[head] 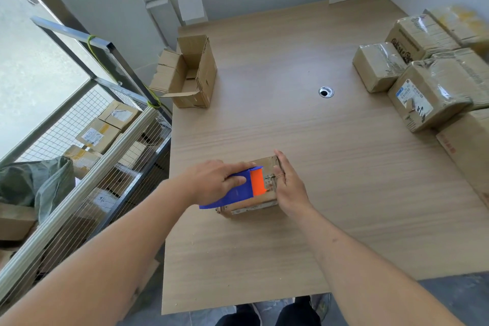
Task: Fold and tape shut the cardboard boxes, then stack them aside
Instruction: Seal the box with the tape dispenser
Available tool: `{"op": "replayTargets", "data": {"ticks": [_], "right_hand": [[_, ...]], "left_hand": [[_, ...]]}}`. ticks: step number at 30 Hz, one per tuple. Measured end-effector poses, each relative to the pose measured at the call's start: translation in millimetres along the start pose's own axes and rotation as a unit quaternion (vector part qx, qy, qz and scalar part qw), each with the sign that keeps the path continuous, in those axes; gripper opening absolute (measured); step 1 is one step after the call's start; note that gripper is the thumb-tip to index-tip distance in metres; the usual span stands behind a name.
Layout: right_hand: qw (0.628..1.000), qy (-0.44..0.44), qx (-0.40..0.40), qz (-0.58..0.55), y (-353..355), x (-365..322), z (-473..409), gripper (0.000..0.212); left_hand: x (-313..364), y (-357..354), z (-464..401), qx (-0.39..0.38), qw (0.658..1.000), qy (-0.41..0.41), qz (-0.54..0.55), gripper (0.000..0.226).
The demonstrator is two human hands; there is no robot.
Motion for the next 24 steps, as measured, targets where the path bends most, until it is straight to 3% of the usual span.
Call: {"op": "replayTargets", "data": {"ticks": [8, 14, 16, 18, 20, 21, 24], "right_hand": [[0.998, -0.013, 0.009, 0.053, 1, -7, 3, 0.043], [0.994, -0.009, 0.021, 0.108, 1, -13, 7, 0.041], [0.973, 0.003, 0.072, 0.219, 1, -17, 7, 0.042], [0.915, 0.042, 0.144, 0.375, -2, -29, 11, 0.046], [0.873, 0.076, 0.162, 0.454, -16, -45, 16, 0.063], [0.869, 0.092, 0.147, 0.464, -27, -52, 21, 0.067], [0.886, 0.074, 0.067, 0.452, -62, -59, 36, 0.053]], "left_hand": [[-105, 4, 48, -0.089, 0.990, 0.039, 0.098, 0.041], [-144, -34, 40, -0.079, 0.982, 0.064, 0.157, 0.034], [-137, -41, 32, -0.070, 0.979, 0.060, 0.181, 0.033], [-132, -47, 29, -0.060, 0.976, 0.056, 0.202, 0.032], [-131, -53, 27, -0.054, 0.972, 0.049, 0.226, 0.033], [-129, -56, 25, -0.054, 0.969, 0.042, 0.237, 0.035], [-113, -64, 19, -0.059, 0.965, 0.012, 0.257, 0.041]]}}
Point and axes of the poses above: each hand's wrist, its own z-axis away from the middle knuckle, its own y-axis out of the back of the hand, x = y × z, the point moved 4 cm from there along -z, towards the middle knuckle, and after that the axes turned 1 degree about x, right-handed, at the moved point
